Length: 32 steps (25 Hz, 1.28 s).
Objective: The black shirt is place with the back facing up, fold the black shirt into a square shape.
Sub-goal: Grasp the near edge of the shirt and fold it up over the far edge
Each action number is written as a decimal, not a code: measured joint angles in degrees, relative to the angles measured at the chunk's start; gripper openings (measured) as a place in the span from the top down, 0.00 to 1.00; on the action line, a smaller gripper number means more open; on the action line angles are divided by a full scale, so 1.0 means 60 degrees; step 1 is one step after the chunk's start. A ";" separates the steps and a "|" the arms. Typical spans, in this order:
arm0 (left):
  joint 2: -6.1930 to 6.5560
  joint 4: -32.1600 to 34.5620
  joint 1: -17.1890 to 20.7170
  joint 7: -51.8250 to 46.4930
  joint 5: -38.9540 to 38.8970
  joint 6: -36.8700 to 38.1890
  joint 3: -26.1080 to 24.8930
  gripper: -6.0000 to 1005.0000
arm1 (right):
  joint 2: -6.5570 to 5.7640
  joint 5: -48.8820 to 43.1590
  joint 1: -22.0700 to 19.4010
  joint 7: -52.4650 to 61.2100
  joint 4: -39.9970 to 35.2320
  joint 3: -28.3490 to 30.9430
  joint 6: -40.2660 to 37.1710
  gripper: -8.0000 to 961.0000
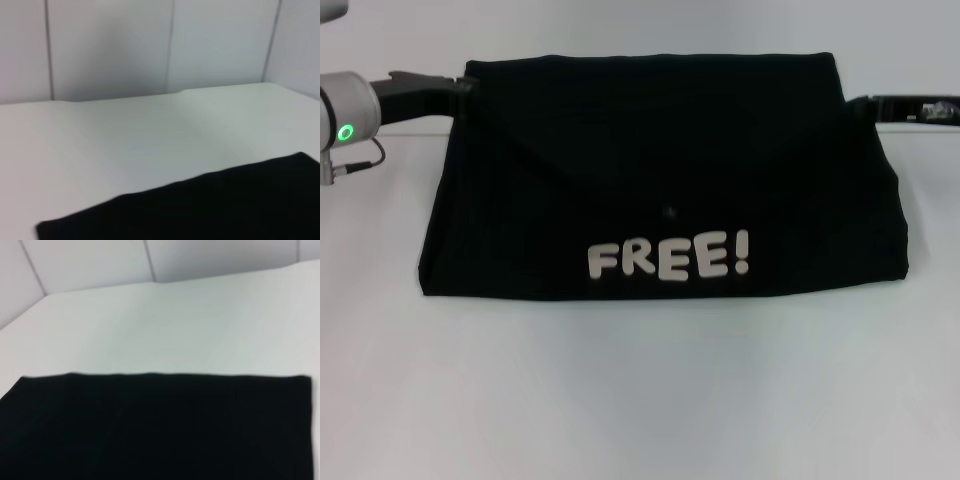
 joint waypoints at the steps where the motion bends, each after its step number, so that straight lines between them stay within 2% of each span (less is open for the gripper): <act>1: -0.0023 -0.0030 -0.0045 0.0028 -0.0026 -0.0249 0.0035 0.98 | 0.0019 0.0047 0.0042 -0.0007 0.0012 -0.0004 0.0186 0.90; 5: -0.0075 -0.0426 -0.0167 0.0245 -0.0140 -0.1434 0.0103 0.98 | 0.0100 0.0277 0.0142 -0.0143 0.0280 -0.0084 0.1007 0.89; 8: -0.0112 -0.0770 -0.0147 0.0592 -0.0322 -0.2033 0.0101 0.98 | 0.0239 0.0530 0.0174 -0.0545 0.0598 -0.0136 0.1504 0.89; 13: -0.0192 -0.0848 0.0017 0.0781 -0.0562 -0.2318 0.0108 0.98 | 0.0545 0.0819 0.0195 -0.1051 0.0737 -0.0136 0.1853 0.89; 17: -0.0239 -0.0856 0.0049 0.1001 -0.0623 -0.2432 0.0112 0.98 | 0.0665 0.0855 0.0137 -0.1095 0.0738 -0.0133 0.1897 0.89; 25: -0.0596 -0.0820 0.0039 0.1822 -0.0659 -0.2881 0.0116 0.98 | 0.0691 0.0939 -0.0084 -0.1076 0.0622 -0.0131 0.1620 0.88; 28: -0.0755 -0.0787 -0.0028 0.1975 -0.0670 -0.3346 0.0115 0.93 | 0.0697 0.0940 -0.0171 -0.1084 0.0479 -0.0130 0.1466 0.88; 31: -0.0817 -0.0768 -0.0110 0.1976 -0.0685 -0.3871 0.0120 0.88 | 0.0695 0.0938 -0.0274 -0.1060 0.0252 -0.0130 0.1380 0.88; 32: -0.0828 -0.0764 -0.0134 0.1973 -0.0688 -0.3999 0.0124 0.83 | 0.0697 0.0938 -0.0316 -0.1037 0.0125 -0.0128 0.1336 0.88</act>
